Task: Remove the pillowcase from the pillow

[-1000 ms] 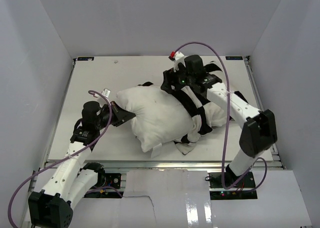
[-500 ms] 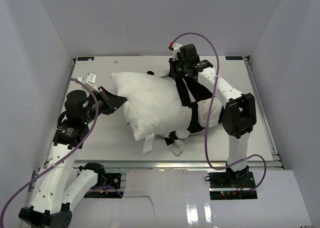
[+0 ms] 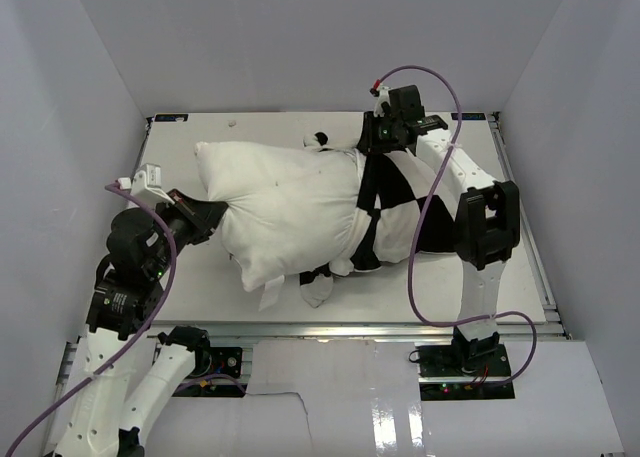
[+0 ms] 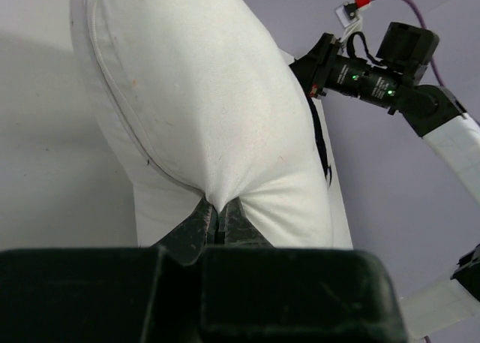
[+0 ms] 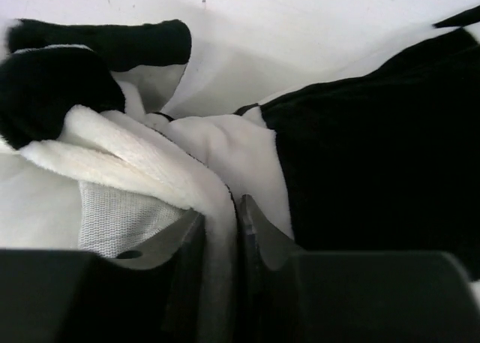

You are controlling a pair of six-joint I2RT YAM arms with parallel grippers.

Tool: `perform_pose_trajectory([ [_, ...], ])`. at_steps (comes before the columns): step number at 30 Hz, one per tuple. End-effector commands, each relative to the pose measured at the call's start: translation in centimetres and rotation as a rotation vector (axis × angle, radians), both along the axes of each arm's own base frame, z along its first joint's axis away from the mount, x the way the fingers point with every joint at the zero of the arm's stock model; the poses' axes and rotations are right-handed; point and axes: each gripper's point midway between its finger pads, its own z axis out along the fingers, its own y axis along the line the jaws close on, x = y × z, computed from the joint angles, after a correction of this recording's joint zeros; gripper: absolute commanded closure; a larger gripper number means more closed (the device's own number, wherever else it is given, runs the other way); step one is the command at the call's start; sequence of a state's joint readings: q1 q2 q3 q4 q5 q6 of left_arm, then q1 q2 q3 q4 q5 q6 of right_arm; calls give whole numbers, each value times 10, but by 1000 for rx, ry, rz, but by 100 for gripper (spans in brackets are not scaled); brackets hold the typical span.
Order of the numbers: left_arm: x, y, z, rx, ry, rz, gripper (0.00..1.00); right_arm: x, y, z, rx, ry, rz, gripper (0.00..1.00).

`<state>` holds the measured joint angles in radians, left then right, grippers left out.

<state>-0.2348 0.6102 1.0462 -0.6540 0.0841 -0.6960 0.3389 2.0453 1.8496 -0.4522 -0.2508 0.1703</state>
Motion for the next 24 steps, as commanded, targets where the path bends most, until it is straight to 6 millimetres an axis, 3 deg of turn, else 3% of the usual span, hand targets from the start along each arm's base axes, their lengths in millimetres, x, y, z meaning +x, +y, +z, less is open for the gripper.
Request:
perform_pose_trajectory([
  [1, 6, -2, 22, -62, -125, 0, 100, 5, -20, 55, 28, -143, -11, 70],
  [2, 8, -5, 19, -67, -120, -13, 100, -4, -17, 77, 46, -175, 10, 47],
  [3, 12, -7, 14, -63, -102, -14, 100, -13, -11, 88, 54, -188, 40, 39],
  [4, 15, -7, 9, -61, -90, -14, 100, -24, -13, 111, 56, -228, 42, 34],
  [5, 16, -8, 7, -59, -85, -19, 100, -38, -16, 105, 38, -202, 35, 22],
  [6, 17, -10, 5, -56, -81, -27, 100, -48, -19, 103, 33, -196, 7, 18],
  [7, 18, -11, 0, -51, -75, -35, 100, -69, -22, 130, 72, -264, 11, 11],
  [8, 19, -14, 0, -56, -84, -48, 100, -77, -20, 140, 106, -320, 29, 5],
  [9, 19, -15, -2, -59, -82, -54, 100, -94, -21, 113, 112, -262, 44, 6],
  [10, 20, -16, -3, -64, -78, -60, 100, -112, -26, 132, 137, -306, 46, 6],
  [11, 20, -18, -6, -75, -69, -64, 100, -127, -22, 136, 165, -320, 87, 6],
  [12, 22, -19, -9, -80, -61, -65, 100, -144, -21, 110, 165, -275, 111, 6],
  [13, 24, -19, -10, -84, -58, -62, 100, -166, -21, 126, 193, -329, 136, 6],
  [15, 28, -20, -20, -91, -35, -57, 100, -199, -8, 119, 216, -343, 206, 4],
  [17, 34, -22, -29, -97, -8, -59, 100, -235, -4, 98, 216, -323, 241, 0],
  [20, 36, -28, -33, -105, 13, -84, 100, -271, -5, 74, 221, -300, 268, 12],
  [24, 35, -34, -30, -132, 15, -113, 100, -296, -11, 42, 189, -265, 238, 20],
])
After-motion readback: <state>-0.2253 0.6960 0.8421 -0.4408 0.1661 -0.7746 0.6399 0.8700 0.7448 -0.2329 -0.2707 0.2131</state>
